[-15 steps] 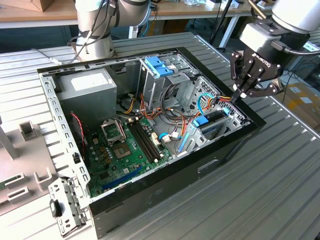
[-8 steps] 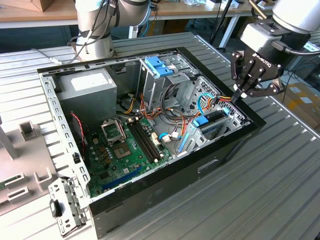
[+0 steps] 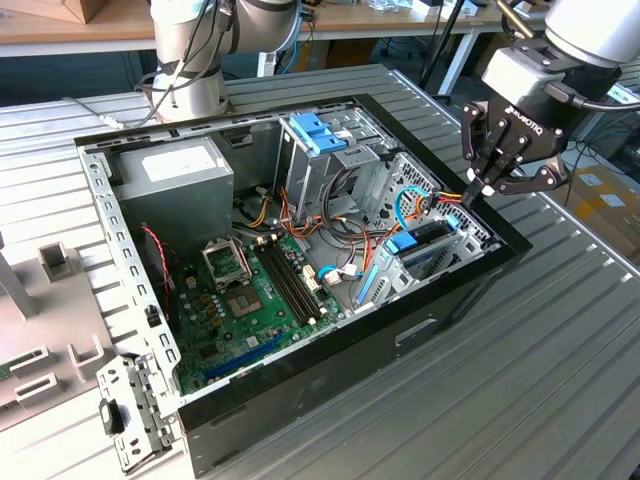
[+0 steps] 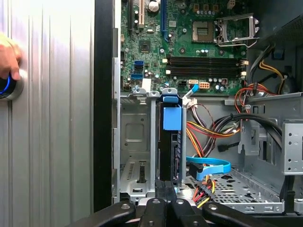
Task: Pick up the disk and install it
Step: 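Insert the first disk wire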
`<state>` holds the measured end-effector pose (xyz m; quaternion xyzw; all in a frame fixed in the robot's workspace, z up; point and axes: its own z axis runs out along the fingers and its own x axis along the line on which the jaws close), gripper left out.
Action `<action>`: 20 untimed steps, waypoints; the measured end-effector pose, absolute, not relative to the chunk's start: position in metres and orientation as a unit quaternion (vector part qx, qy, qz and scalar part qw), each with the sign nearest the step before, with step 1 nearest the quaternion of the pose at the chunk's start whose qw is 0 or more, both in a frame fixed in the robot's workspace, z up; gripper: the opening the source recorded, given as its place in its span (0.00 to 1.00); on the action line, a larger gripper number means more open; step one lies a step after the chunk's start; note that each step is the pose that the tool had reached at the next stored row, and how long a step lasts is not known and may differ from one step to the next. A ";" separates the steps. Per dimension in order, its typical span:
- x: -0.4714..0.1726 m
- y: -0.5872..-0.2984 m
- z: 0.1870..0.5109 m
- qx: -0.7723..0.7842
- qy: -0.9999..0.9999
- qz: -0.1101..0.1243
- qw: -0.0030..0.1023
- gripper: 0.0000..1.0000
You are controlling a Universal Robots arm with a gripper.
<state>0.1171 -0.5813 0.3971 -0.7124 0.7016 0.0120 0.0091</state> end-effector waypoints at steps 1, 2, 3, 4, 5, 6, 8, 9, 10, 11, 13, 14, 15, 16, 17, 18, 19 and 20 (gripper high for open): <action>0.117 -0.581 0.397 -0.715 0.699 0.012 0.009 0.11; 0.117 -0.581 0.397 -0.717 0.696 0.012 0.009 0.11; 0.117 -0.581 0.397 -0.722 0.692 0.012 0.009 0.11; 0.117 -0.581 0.397 -0.724 0.689 0.012 0.009 0.11; 0.117 -0.581 0.397 -0.727 0.687 0.012 0.009 0.11; 0.117 -0.581 0.397 -0.731 0.682 0.012 0.009 0.11; 0.117 -0.581 0.397 -0.738 0.674 0.012 0.009 0.11; 0.117 -0.581 0.397 -0.740 0.672 0.012 0.009 0.11; 0.117 -0.581 0.397 -0.742 0.670 0.012 0.009 0.11; 0.117 -0.581 0.397 -0.745 0.667 0.012 0.008 0.11; 0.117 -0.581 0.397 -0.749 0.662 0.012 0.008 0.11; 0.117 -0.581 0.397 -0.751 0.661 0.013 0.008 0.11; 0.117 -0.581 0.397 -0.752 0.659 0.013 0.008 0.11; 0.117 -0.581 0.397 -0.754 0.656 0.013 0.008 0.11; 0.117 -0.581 0.397 -0.757 0.653 0.013 0.008 0.11; 0.117 -0.581 0.397 -0.760 0.650 0.013 0.008 0.11; 0.117 -0.581 0.397 -0.762 0.648 0.013 0.008 0.11; 0.117 -0.581 0.397 -0.766 0.643 0.013 0.008 0.11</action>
